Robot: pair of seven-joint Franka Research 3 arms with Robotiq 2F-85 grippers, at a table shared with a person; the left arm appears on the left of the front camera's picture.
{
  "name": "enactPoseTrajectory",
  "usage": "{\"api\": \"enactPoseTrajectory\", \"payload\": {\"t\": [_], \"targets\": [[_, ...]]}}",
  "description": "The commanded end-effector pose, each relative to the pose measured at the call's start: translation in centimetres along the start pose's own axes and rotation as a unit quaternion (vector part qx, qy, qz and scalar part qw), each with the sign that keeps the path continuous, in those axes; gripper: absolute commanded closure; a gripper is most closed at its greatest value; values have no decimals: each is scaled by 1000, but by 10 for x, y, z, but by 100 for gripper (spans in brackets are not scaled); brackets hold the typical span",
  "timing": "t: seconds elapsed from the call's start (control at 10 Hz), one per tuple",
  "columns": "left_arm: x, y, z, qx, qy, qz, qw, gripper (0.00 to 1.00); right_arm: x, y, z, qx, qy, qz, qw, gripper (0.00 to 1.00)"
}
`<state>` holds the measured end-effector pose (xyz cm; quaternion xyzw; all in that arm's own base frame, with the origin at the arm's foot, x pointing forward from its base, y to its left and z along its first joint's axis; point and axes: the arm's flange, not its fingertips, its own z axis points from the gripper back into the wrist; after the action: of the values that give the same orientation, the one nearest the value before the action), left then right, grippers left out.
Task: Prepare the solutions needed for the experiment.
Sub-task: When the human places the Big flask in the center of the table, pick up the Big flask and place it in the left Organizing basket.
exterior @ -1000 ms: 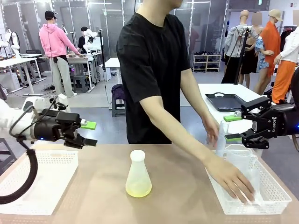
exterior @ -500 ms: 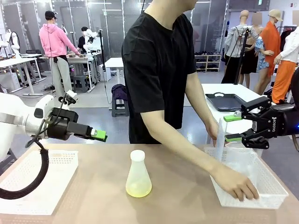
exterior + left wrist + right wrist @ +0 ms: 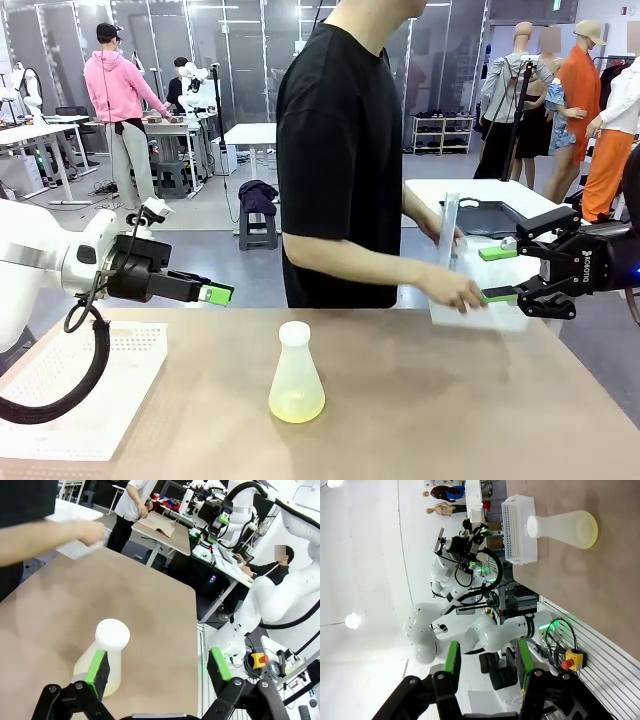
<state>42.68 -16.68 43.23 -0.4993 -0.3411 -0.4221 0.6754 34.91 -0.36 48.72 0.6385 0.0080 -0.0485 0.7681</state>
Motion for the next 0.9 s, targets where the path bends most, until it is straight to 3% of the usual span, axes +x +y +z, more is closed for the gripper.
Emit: {"api": "enactPoseTrajectory", "payload": {"t": [0.0,0.4,0.6,0.8], "targets": [[1,-1,-1,-4,-1,3,1000,0,-2,2,-2,8,-3,10,1000,43],[0,0,0,0,0,0,1000,0,-2,2,-2,8,-3,10,1000,43],[-8,27,-7,-9,-12,-63,998,0,-2,2,-2,8,-3,10,1000,43],[-17,49,-14,-23,7,-184,983,0,-2,2,-2,8,-3,10,1000,43]]}}
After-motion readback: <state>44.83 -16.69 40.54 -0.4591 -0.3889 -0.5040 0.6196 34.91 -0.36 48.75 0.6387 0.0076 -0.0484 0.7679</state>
